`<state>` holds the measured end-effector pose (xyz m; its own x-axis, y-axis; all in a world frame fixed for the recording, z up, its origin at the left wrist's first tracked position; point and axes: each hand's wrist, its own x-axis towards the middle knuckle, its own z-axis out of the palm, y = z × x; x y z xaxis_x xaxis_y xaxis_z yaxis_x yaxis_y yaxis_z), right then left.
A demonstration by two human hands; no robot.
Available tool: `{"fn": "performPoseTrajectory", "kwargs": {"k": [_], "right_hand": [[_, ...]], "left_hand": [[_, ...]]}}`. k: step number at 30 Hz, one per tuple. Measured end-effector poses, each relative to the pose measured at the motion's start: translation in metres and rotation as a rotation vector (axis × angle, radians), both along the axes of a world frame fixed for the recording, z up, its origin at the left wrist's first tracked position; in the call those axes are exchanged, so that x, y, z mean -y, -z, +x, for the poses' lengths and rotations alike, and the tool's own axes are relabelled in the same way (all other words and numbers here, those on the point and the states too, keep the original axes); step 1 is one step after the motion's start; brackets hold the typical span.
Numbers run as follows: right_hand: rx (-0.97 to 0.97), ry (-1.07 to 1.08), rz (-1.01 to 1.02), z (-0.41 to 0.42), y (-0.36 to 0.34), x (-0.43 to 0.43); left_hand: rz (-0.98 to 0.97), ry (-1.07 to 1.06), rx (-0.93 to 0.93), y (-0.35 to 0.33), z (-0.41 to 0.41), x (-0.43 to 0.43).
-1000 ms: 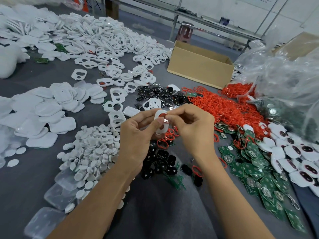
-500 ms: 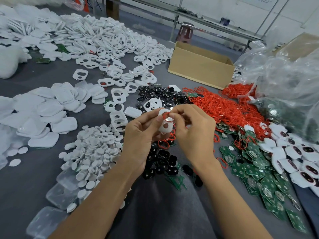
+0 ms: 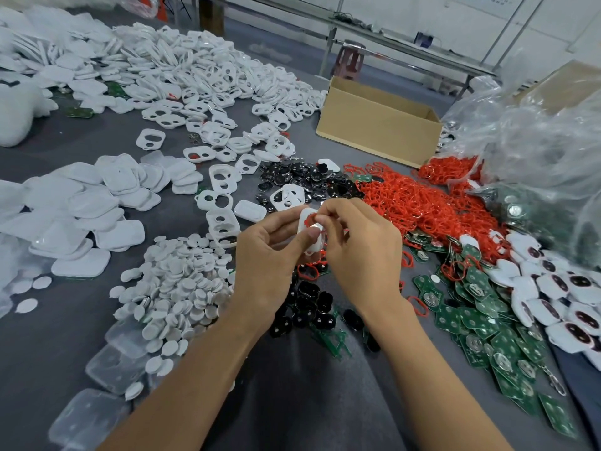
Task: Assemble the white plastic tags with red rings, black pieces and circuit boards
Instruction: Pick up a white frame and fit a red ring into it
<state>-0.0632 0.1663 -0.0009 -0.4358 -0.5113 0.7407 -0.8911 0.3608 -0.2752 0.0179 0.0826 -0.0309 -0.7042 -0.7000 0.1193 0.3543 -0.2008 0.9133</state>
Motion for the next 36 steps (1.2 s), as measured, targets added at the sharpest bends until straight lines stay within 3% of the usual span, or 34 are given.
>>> {"fn": "performPoseTrajectory", "kwargs": {"k": [9, 16, 32, 34, 36], "right_hand": [[0.196, -0.049, -0.080, -0.004, 0.001, 0.001], [0.043, -0.011, -0.003, -0.001, 0.003, 0.000], [-0.084, 0.062, -0.183, 0.005, 0.015, 0.006], [0.020, 0.037, -0.172, 0.006, 0.013, 0.007], [0.263, -0.033, -0.181, 0.002, 0.007, 0.006]], "left_hand": [[0.017, 0.002, 0.008, 0.002, 0.001, 0.001], [0.014, -0.008, -0.004, 0.002, 0.000, 0.002], [0.065, -0.027, 0.064, 0.007, -0.004, 0.001], [0.072, -0.037, 0.058, 0.007, -0.003, 0.002], [0.098, -0.037, 0.043, 0.005, -0.002, 0.003]]}}
